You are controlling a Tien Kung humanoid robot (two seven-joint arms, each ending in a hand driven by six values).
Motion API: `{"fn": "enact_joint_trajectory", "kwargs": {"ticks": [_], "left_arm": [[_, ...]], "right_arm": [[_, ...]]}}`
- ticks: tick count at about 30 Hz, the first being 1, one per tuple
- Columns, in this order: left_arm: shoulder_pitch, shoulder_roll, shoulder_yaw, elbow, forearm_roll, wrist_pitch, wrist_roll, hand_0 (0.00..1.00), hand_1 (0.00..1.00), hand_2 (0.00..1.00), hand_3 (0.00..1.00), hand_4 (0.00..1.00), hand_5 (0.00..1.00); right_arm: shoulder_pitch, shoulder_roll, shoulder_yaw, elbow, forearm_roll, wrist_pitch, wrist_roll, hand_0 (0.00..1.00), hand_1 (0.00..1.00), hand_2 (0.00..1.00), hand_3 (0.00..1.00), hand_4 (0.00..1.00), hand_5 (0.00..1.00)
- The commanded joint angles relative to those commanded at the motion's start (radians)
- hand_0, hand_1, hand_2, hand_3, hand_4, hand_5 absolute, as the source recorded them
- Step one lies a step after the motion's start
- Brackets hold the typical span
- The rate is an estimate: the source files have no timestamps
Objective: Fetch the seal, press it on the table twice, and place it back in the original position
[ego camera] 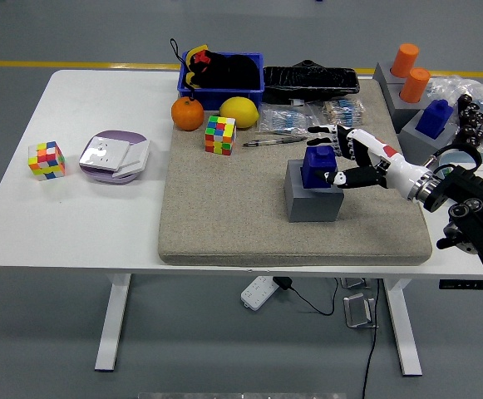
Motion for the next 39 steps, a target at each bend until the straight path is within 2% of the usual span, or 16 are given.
{"fn": "enact_joint_trajectory", "kwargs": {"ticks": [5,6,17,18,23,24,39], "left_arm": [[0.000,0.000,0.001,-0.001,0.000,-0.001,-0.001,0.814,0.823,0.799,0.855,0.844,0.465],[0.000,-0.001,0.002,0.000,-0.001,-0.001,0.000,0.815,0.823,0.799,0.855,0.845,0.463],[0.003,-0.001,0.002,0.000,-0.002,-0.005,-0.001,0.815,0.824,0.799,0.856,0.845,0.460],[0.003,-0.001,0.002,0.001,-0.002,-0.006,-0.001,0.815,0.824,0.800,0.856,0.846,0.463],[0.002,-0.002,0.003,0.000,-0.003,-0.008,-0.001,0.815,0.824,0.800,0.856,0.846,0.463],[0.002,-0.002,0.003,0.001,-0.003,-0.008,-0.001,0.815,0.824,0.801,0.856,0.847,0.464],[0.002,-0.004,0.004,0.001,-0.006,-0.012,-0.003,0.815,0.824,0.802,0.856,0.849,0.464]], "right_arm": [[-0.001,0.002,-0.009,-0.009,0.000,-0.015,0.009,0.765,0.737,0.758,0.869,0.678,0.002],[-0.002,0.003,-0.012,-0.010,0.002,-0.016,0.010,0.693,0.688,0.718,0.847,0.572,0.002],[-0.006,0.005,-0.033,-0.017,0.007,-0.032,0.019,0.663,0.670,0.693,0.837,0.562,0.002],[-0.006,0.005,-0.034,-0.017,0.008,-0.033,0.020,0.606,0.577,0.637,0.786,0.533,0.002],[-0.007,0.006,-0.042,-0.017,0.011,-0.047,0.034,0.606,0.577,0.637,0.786,0.533,0.002],[-0.008,0.005,-0.043,-0.017,0.012,-0.051,0.038,0.593,0.538,0.583,0.748,0.508,0.002],[-0.006,-0.002,-0.020,0.019,0.009,-0.085,0.068,0.581,0.524,0.563,0.732,0.487,0.002]]}}
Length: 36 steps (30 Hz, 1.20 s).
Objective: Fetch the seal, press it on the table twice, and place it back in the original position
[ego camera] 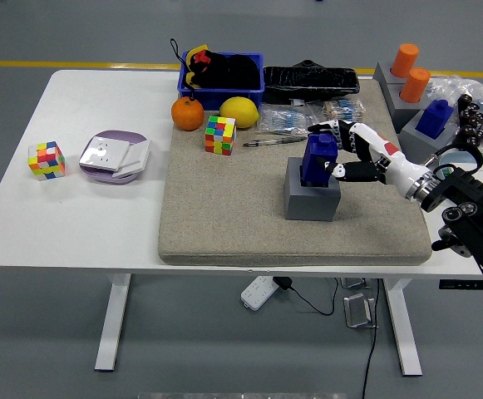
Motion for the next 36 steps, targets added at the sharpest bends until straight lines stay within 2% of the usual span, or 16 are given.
{"fn": "enact_joint_trajectory", "kwargs": {"ticks": [5,10,19,27,36], "left_arm": [[0.001,-0.001,-0.002,0.001,0.000,0.000,0.000,0.815,0.824,0.801,0.856,0.851,0.465],[0.001,0.000,-0.003,0.001,0.002,-0.001,0.000,0.815,0.824,0.802,0.856,0.852,0.465],[0.004,-0.001,-0.006,0.001,0.002,-0.002,0.000,0.816,0.824,0.803,0.856,0.852,0.464],[0.002,0.003,-0.004,-0.001,0.005,-0.002,-0.001,0.816,0.824,0.803,0.856,0.852,0.464],[-0.002,0.008,0.002,-0.002,0.006,-0.003,0.000,0.816,0.824,0.802,0.857,0.854,0.466]], "right_arm": [[0.004,-0.014,0.029,0.032,-0.020,0.002,0.002,0.578,0.517,0.555,0.727,0.482,0.002],[0.002,-0.047,0.089,0.056,-0.051,0.002,0.005,0.576,0.515,0.551,0.725,0.476,0.002],[-0.045,-0.093,0.167,0.036,-0.081,-0.007,0.003,0.576,0.511,0.548,0.724,0.474,0.002],[-0.089,-0.086,0.167,-0.009,-0.095,-0.020,0.003,0.568,0.500,0.534,0.718,0.469,0.002],[-0.107,-0.068,0.147,-0.075,-0.098,-0.035,0.006,0.568,0.499,0.533,0.711,0.467,0.002]]}}
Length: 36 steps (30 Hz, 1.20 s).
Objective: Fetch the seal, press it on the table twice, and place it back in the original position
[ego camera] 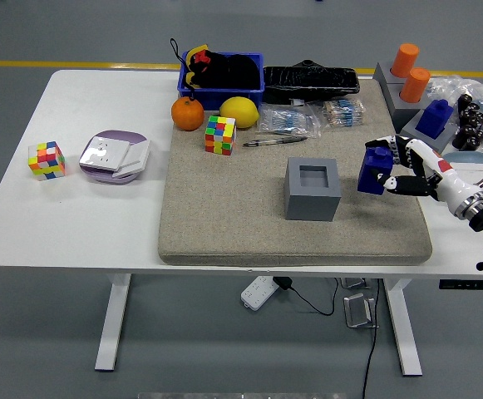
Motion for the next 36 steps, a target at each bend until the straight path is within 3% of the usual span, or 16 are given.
{"fn": "enact_joint_trajectory", "kwargs": {"ticks": [15,36], "left_arm": [[0.005,0.000,0.005,-0.001,0.000,-0.001,0.000,0.816,0.825,0.803,0.857,0.855,0.467],[0.008,-0.007,-0.001,0.002,0.001,-0.001,0.000,0.816,0.826,0.803,0.857,0.855,0.472]], "right_arm": [[-0.007,0.011,-0.041,-0.066,-0.003,-0.012,0.008,0.562,0.495,0.527,0.706,0.460,0.002],[-0.012,-0.003,-0.039,-0.038,0.008,-0.010,0.004,0.559,0.487,0.519,0.702,0.454,0.002]]}}
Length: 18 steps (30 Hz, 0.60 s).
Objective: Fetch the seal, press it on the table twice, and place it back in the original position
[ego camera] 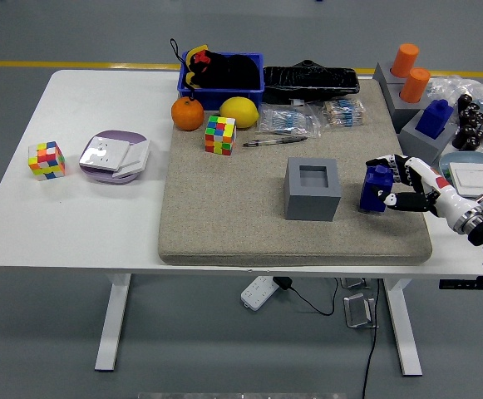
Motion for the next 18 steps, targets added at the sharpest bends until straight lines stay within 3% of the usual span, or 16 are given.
{"fn": "enact_joint_trajectory", "kwargs": {"ticks": [12,18], "left_arm": [[-0.002,-0.004,-0.003,0.000,0.000,-0.001,0.000,0.816,0.826,0.802,0.857,0.854,0.474],[-0.001,-0.005,-0.005,-0.001,0.000,-0.001,0.000,0.816,0.825,0.802,0.857,0.854,0.472]], "right_arm": [[-0.005,0.005,-0.017,-0.016,0.011,-0.007,-0.001,0.556,0.487,0.518,0.701,0.453,0.002],[-0.011,0.002,0.002,0.012,0.009,-0.002,-0.006,0.556,0.486,0.518,0.701,0.452,0.002]]}}
